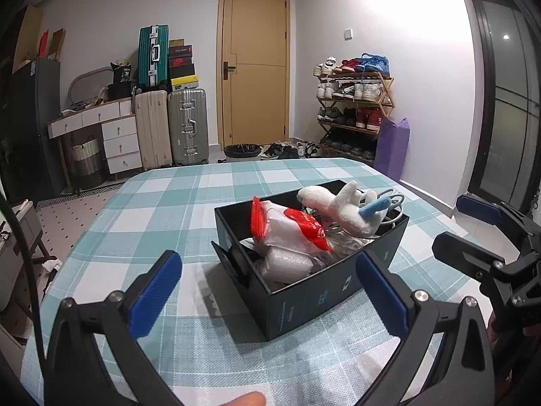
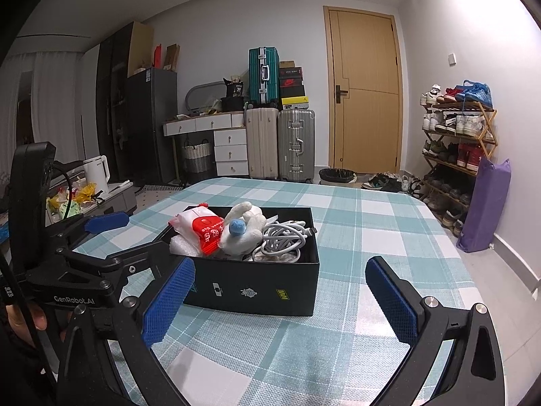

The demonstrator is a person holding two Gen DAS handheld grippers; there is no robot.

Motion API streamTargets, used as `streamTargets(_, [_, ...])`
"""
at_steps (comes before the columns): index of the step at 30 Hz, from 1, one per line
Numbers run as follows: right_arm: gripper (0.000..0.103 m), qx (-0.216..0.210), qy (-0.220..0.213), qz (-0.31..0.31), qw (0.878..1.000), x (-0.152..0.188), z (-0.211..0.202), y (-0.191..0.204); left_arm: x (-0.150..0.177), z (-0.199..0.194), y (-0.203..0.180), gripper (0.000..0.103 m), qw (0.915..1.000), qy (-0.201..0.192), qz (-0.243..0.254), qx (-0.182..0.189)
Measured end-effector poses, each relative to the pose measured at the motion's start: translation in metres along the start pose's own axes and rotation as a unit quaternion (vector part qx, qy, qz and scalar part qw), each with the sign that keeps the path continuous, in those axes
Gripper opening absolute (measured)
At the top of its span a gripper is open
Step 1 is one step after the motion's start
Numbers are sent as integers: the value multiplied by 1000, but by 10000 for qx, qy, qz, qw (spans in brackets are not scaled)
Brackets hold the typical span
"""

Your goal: Organize soft objects

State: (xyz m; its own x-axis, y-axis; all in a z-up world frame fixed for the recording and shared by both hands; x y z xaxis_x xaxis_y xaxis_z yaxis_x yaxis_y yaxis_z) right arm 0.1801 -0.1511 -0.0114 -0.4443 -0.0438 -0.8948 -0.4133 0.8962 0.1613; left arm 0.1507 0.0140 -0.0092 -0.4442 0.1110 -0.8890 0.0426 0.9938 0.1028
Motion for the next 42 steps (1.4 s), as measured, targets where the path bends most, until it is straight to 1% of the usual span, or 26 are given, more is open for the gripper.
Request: streamTargets(42, [103, -11, -13, -4, 10000, 1, -1, 1, 1, -4, 0, 103, 9999, -117, 78, -57])
Point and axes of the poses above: each gripper's, at about its wrist camera, not at the fingertips, and z roughly the way its jaws point, y to its left, x to its underside, the point moved 9 cm from there along z, roughly the way its jaws point, and after that the axes turned 8 degrees about z, right-handed, at the moved point
